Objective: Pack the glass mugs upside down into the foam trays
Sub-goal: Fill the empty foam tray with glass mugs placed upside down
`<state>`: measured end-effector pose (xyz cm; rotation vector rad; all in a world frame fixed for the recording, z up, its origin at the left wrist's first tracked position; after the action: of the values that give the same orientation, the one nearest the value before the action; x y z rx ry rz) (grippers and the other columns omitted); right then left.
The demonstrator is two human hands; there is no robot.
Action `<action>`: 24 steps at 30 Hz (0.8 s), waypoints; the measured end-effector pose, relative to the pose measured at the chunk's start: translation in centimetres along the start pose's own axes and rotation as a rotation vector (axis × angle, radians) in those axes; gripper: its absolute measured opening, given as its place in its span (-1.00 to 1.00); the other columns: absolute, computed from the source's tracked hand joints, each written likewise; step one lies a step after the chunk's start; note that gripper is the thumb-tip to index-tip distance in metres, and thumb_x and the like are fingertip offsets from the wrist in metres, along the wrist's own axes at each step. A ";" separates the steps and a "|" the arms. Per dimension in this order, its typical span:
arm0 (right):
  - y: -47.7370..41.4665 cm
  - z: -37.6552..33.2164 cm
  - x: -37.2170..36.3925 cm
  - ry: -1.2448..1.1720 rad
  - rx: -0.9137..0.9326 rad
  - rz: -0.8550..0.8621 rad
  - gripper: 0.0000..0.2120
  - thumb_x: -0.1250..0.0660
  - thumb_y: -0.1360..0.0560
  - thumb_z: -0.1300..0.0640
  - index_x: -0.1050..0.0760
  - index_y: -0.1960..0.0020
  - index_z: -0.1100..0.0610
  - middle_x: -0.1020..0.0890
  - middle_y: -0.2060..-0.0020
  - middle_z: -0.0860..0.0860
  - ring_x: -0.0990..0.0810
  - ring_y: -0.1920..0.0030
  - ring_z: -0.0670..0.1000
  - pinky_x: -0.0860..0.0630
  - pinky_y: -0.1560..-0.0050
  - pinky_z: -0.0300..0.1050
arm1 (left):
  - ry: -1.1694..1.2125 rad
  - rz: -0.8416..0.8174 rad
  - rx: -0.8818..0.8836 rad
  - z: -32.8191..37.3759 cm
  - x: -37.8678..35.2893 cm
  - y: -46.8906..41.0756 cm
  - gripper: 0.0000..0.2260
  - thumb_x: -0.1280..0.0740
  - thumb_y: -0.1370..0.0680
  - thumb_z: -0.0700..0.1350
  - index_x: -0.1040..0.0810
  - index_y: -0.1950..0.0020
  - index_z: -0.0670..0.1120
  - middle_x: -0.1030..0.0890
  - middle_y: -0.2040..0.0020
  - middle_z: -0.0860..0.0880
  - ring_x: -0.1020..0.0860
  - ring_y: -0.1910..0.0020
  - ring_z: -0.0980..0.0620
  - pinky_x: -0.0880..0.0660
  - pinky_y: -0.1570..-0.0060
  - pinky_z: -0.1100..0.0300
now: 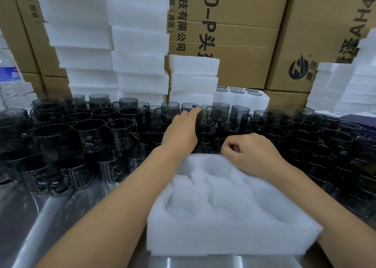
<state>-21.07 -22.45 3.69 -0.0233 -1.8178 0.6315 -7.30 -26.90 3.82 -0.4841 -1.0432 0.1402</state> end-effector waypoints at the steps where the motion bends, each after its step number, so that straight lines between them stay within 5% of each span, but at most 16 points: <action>1: 0.0 0.0 0.0 0.000 -0.003 -0.001 -0.81 -0.20 -0.47 0.00 -0.47 0.30 -0.10 -0.45 0.51 -0.11 -0.47 0.31 0.01 -0.25 0.36 -0.19 | 0.037 0.007 0.011 -0.2 0.2 0.0 -0.37 -0.19 -0.53 -0.40 -0.16 -0.53 0.02 -0.41 -0.27 -0.09 -0.38 -0.25 -0.10 -0.40 -0.21 0.02; 5: -0.3 0.5 -0.1 -0.023 -0.048 -0.021 -0.81 -0.24 -0.46 0.00 -0.48 0.32 -0.09 -0.47 0.54 -0.18 -0.44 0.36 -0.07 -0.27 0.35 -0.17 | 0.137 0.050 0.023 -0.4 0.8 0.2 -0.35 -0.17 -0.50 -0.44 -0.21 -0.51 0.04 -0.47 -0.13 -0.07 -0.45 -0.06 -0.05 -0.48 -0.09 0.02; 9: -0.9 0.8 -0.5 -0.012 -0.082 -0.185 -0.84 -0.26 -0.47 -0.04 -0.56 0.25 -0.11 -0.47 0.53 -0.38 -0.45 0.40 -0.19 -0.29 0.35 -0.23 | 0.171 0.115 0.039 -0.8 1.4 0.2 -0.36 -0.17 -0.51 -0.43 -0.18 -0.52 0.03 -0.48 -0.11 -0.07 -0.45 -0.08 -0.04 -0.46 -0.10 0.09; 14: -1.7 0.8 -1.2 -0.135 -0.222 -0.488 -0.66 -0.23 -0.55 -0.13 -0.55 0.17 0.13 -0.52 0.49 -0.03 -0.56 0.55 -0.05 -0.46 0.48 -0.27 | 0.109 0.178 -0.018 -0.1 2.0 0.3 -0.37 -0.14 -0.51 -0.45 -0.17 -0.53 -0.03 -0.43 -0.23 -0.12 -0.41 -0.20 -0.07 -0.33 -0.11 0.20; 17: -2.2 0.2 -1.0 -0.287 -0.284 -0.334 -0.50 -0.15 -0.54 -0.25 -0.51 0.03 0.20 -0.60 0.44 0.01 -0.58 0.56 0.03 -0.43 0.56 -0.27 | 0.072 0.242 -0.113 1.3 2.8 0.9 -0.37 -0.14 -0.48 -0.48 -0.22 -0.50 -0.06 -0.40 -0.23 -0.13 -0.40 -0.21 -0.07 -0.25 -0.06 0.28; 19: -2.2 0.2 -0.5 -0.430 -0.299 -0.154 -0.47 -0.10 -0.50 -0.34 -0.41 -0.12 0.10 -0.65 0.21 0.00 -0.59 0.54 0.02 -0.42 0.55 -0.26 | 0.064 0.307 -0.203 2.6 3.8 1.6 -0.39 -0.15 -0.48 -0.49 -0.27 -0.48 -0.08 -0.40 -0.20 -0.13 -0.39 -0.18 -0.07 -0.21 -0.03 0.32; 22: -1.8 0.5 -0.4 -0.932 -0.332 -0.036 -0.48 -0.11 -0.50 -0.35 -0.24 -0.34 -0.08 -0.51 -0.19 -0.02 -0.69 0.35 0.05 -0.58 0.32 -0.12 | 0.077 0.343 -0.365 5.1 4.8 2.9 -0.41 -0.16 -0.45 -0.51 -0.35 -0.43 -0.12 -0.43 -0.11 -0.13 -0.44 -0.09 -0.12 -0.32 -0.04 0.21; 24: -1.9 0.1 -0.4 -1.212 -0.303 -0.036 -0.58 -0.12 -0.55 -0.27 -0.28 -0.32 -0.10 -0.46 -0.26 -0.01 -0.71 0.20 0.12 -0.62 0.10 -0.02 | 0.074 0.306 -0.481 6.6 4.8 3.8 -0.42 -0.16 -0.43 -0.50 -0.37 -0.42 -0.14 -0.45 -0.06 -0.14 -0.44 -0.04 -0.12 -0.37 -0.05 0.16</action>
<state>-20.44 -24.24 4.13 0.2366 -3.0609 0.3221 -10.13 -19.80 8.62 -1.0787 -0.9229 0.1401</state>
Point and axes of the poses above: each hand's wrist, its own y-axis away from the middle knuckle, its own x-axis out of the back of the hand, z = x × y, the point moved 10 cm from there along -y, towards the middle knuckle
